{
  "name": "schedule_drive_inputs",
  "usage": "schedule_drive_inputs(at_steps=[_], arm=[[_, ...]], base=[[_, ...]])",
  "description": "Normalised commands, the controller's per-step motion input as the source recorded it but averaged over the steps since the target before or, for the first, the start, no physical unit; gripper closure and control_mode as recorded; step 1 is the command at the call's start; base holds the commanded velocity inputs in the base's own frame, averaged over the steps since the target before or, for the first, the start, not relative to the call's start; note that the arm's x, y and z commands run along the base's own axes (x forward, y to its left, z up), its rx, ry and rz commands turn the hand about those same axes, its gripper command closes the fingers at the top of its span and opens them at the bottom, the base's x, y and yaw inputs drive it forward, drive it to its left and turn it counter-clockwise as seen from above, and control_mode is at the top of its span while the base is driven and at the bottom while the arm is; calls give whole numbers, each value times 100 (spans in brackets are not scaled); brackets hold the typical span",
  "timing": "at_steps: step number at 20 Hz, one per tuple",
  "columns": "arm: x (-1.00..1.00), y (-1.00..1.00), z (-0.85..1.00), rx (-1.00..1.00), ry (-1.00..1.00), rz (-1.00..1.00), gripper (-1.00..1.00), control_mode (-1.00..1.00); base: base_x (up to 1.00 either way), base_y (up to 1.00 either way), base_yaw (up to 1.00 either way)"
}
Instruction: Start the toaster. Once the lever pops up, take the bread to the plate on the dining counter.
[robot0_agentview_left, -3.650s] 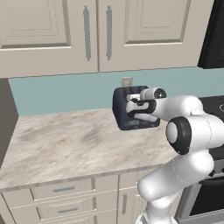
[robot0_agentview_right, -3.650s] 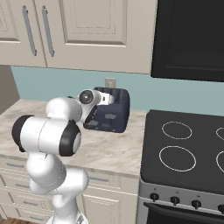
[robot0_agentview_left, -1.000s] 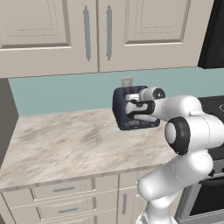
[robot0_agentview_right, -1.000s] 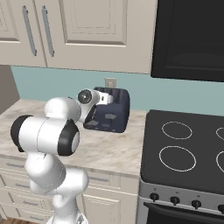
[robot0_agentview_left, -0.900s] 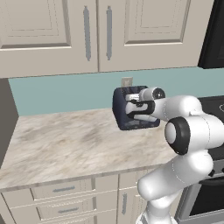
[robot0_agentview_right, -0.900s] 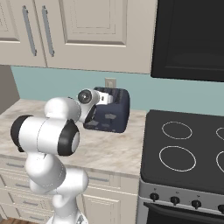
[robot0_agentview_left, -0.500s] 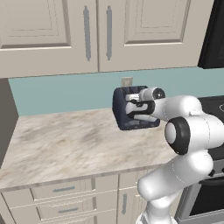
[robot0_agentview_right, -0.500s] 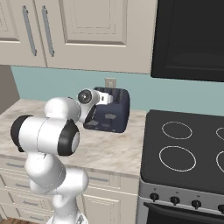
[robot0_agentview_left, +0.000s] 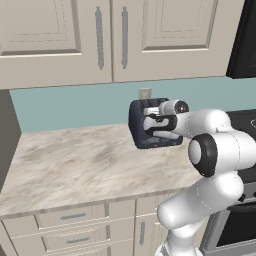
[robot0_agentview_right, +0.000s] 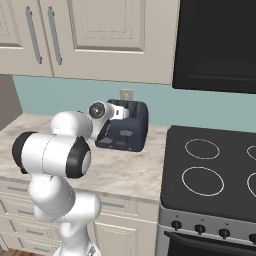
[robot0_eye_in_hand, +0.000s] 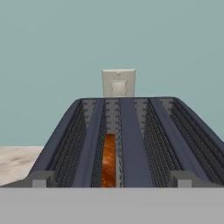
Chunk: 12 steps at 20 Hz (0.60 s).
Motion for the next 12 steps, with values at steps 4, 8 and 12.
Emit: schedule_drive_inputs(at_steps=[4, 8, 12], arm=[[0, 0, 0, 0, 0, 0, -100, -100], [0, 0, 0, 0, 0, 0, -100, -100], [0, 0, 0, 0, 0, 0, -100, -100]], base=[[0, 0, 0], [0, 0, 0], [0, 0, 0]])
